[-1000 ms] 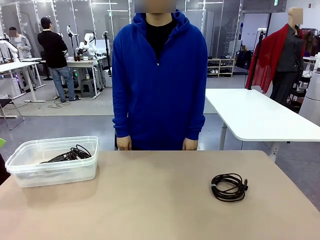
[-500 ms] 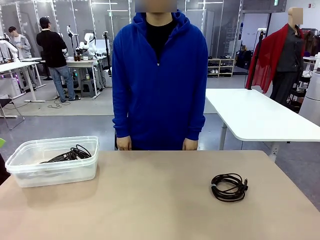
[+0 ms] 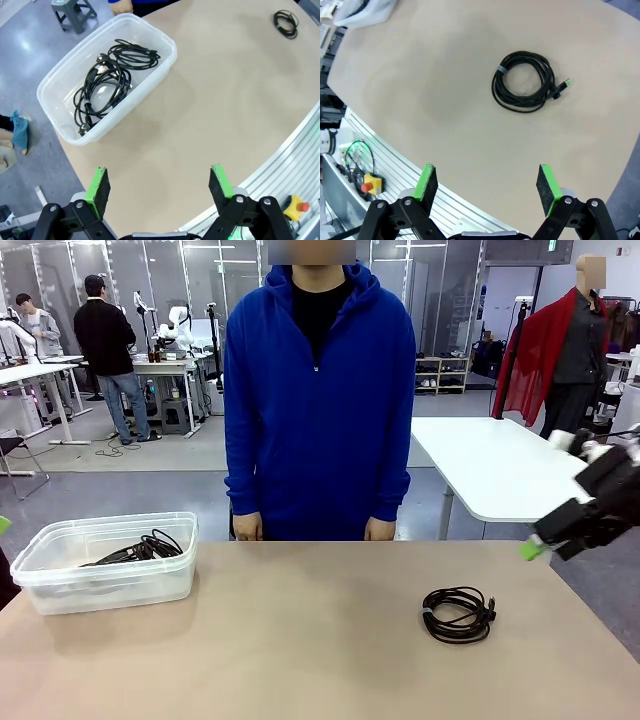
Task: Organize and store the cables.
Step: Place the USB Extension Cable into the Organizing box.
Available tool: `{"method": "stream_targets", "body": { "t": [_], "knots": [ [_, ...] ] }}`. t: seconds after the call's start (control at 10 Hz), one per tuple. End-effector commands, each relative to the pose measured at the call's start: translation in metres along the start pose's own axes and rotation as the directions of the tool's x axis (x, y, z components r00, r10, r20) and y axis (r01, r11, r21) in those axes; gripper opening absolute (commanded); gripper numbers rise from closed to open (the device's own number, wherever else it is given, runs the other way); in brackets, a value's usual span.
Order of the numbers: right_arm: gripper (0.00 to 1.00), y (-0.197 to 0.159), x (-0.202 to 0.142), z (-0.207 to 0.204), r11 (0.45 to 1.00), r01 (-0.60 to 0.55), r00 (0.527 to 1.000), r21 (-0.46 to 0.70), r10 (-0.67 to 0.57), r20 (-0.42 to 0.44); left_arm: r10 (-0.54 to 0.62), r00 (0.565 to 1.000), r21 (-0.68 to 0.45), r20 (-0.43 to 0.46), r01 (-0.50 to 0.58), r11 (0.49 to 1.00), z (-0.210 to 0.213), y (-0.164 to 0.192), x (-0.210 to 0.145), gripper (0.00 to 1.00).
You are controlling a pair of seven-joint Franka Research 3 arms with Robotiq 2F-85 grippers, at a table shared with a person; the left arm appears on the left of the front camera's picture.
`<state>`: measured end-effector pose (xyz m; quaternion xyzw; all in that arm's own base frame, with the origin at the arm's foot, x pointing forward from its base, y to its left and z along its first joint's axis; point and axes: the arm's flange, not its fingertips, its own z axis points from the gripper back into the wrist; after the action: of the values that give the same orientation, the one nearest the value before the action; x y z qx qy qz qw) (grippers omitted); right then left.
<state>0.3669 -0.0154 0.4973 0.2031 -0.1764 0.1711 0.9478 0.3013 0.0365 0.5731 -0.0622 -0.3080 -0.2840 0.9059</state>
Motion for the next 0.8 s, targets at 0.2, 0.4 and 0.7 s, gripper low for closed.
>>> {"method": "stream_targets", "body": {
  "t": [0.2, 0.4, 0.7],
  "knots": [
    [1.00, 0.023, 0.044, -0.072, 0.986, 0.046, 0.996, -0.163, -0.059, -0.071, 0.000, 1.000, 0.012, -0.002, 0.000, 1.000, 0.001, 0.000, 0.000, 1.00],
    [1.00, 0.034, 0.054, -0.107, 0.969, 0.048, 0.994, -0.244, -0.070, -0.080, 0.000, 1.000, 0.012, -0.002, 0.000, 1.000, 0.001, 0.000, 0.000, 1.00],
    [1.00, 0.046, 0.060, -0.152, 0.944, 0.088, 0.993, -0.318, -0.110, -0.052, 0.000, 1.000, 0.012, -0.002, 0.000, 1.000, 0.001, 0.000, 0.000, 1.00]
  ]
}}
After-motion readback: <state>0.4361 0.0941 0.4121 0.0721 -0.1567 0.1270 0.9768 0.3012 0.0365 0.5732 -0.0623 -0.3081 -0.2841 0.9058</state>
